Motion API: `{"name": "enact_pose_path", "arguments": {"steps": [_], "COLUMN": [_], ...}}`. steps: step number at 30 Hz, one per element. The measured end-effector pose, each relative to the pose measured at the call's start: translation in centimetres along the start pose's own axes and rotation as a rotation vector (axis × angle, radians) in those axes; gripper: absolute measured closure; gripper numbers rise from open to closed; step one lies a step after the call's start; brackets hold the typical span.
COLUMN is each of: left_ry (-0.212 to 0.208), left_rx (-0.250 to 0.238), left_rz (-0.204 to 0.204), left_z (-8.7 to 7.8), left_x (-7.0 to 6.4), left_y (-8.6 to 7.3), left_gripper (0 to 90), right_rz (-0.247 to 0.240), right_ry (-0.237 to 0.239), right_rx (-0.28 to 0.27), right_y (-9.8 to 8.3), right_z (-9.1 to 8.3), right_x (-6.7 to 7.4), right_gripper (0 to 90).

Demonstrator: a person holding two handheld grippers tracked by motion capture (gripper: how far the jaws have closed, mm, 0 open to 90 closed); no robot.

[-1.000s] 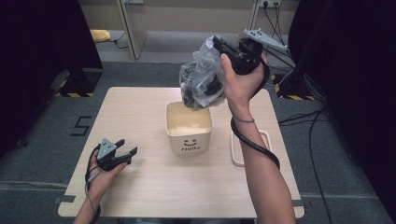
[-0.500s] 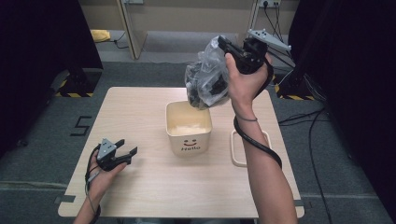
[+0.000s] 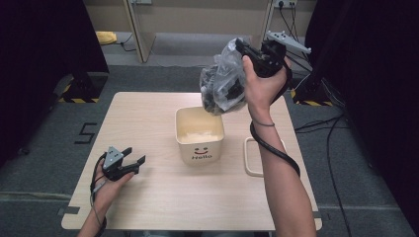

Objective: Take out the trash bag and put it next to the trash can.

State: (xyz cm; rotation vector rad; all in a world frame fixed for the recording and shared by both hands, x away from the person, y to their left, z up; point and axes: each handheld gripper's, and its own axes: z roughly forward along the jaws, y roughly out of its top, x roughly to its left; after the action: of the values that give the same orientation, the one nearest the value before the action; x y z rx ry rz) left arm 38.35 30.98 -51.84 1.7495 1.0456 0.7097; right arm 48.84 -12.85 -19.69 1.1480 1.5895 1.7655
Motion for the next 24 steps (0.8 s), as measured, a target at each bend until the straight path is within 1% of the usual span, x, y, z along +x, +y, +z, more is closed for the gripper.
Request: {"name": "enact_pose_path", "arguments": {"steps": [5,14,24], "left_ry": [0.001,0.001,0.000], "left_rx": [0.002,0.002,-0.001], "left_rz": [0.003,0.004,-0.002], "left_z": [0.0,0.0,0.0], "left_x": [0.0,0.0,0.0], "left_y": [0.0,0.0,0.0], "left_gripper": [31.4,31.4,31.4], "right_rz": [0.004,0.027,0.047], "right_ry": [-0.017,-0.055,-0.092], "right_rx": [0.006,0.019,0.035], "right_y": [-0.1,-0.6,-1.3], "right_z": [0.1,0.4,0.9], "right_x": [-0.6,-2.0,-3.4], "right_gripper": [90.0,90.0,90.0]}}
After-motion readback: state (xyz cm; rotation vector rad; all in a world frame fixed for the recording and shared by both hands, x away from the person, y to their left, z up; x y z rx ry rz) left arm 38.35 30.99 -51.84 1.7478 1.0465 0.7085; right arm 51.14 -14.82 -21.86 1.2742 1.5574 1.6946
